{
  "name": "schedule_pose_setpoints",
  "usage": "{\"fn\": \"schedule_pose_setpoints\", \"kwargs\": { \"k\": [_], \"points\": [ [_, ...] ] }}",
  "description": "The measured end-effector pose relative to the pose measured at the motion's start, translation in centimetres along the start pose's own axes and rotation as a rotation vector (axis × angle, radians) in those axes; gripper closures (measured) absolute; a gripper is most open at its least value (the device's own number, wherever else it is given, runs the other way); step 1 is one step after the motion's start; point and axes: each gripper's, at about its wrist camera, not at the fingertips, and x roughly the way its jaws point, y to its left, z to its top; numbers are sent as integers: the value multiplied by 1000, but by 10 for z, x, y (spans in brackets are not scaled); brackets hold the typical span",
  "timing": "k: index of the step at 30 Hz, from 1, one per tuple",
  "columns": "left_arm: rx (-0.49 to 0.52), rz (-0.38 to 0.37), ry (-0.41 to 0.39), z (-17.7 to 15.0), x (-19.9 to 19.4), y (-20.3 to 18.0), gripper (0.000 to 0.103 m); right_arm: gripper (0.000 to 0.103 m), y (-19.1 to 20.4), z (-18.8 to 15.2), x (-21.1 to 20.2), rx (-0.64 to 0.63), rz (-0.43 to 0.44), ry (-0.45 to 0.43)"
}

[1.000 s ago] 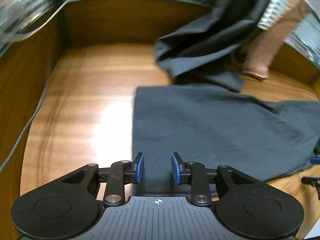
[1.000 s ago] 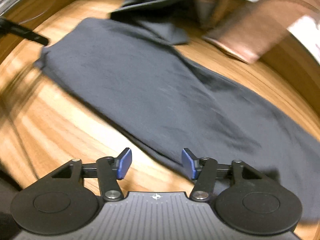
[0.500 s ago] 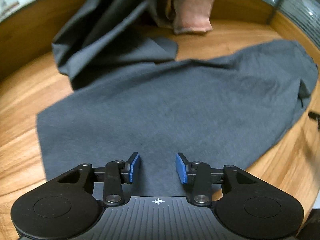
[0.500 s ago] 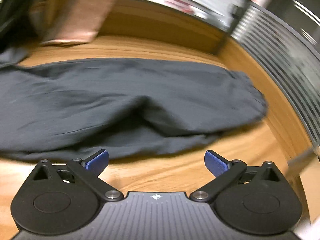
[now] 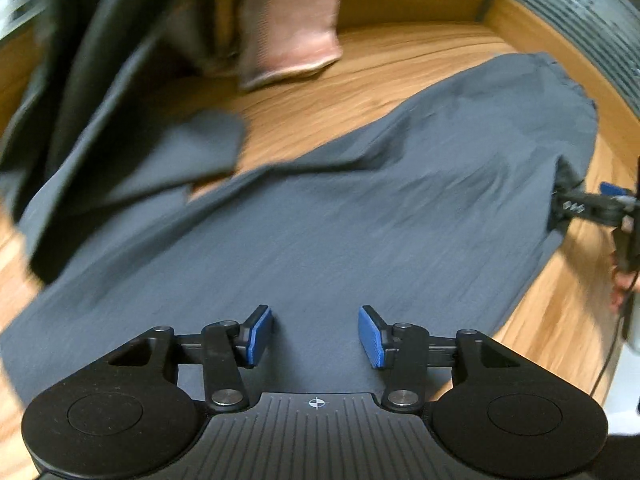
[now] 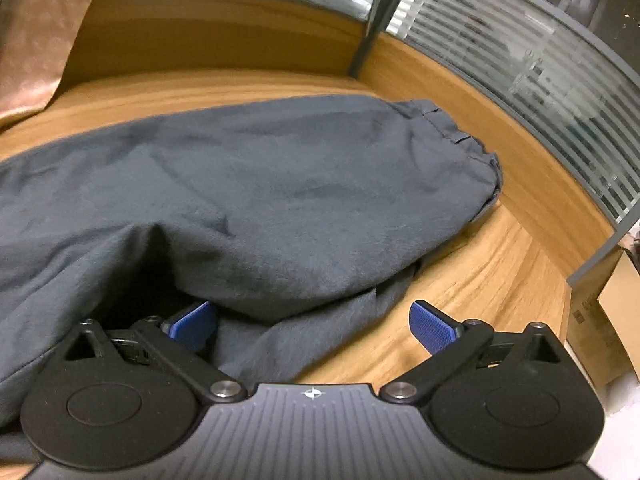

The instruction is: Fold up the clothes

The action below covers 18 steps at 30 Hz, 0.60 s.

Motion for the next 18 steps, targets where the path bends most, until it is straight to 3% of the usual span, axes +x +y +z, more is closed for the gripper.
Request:
{"fn": "schedule_pose_setpoints", "kwargs": {
  "k": [5,9,11,13,18],
  "points": [
    [27,-34,25,26,27,-22,53,1,-4,6,13,1,-27,-41],
    [39,-30,27,28,32,-25,53,1,-10,11,25,-8,-62,-72],
    [41,-28,29,28,32,-25,55,1,-21,6,22,16,-80,-69],
    [49,-22,28,28,32,-25,62,1,-31,0,19,40,-97,-65],
    [68,-9,26,27,32,-26,63,0,-58,-14,11,101,-141,-54]
  ]
}}
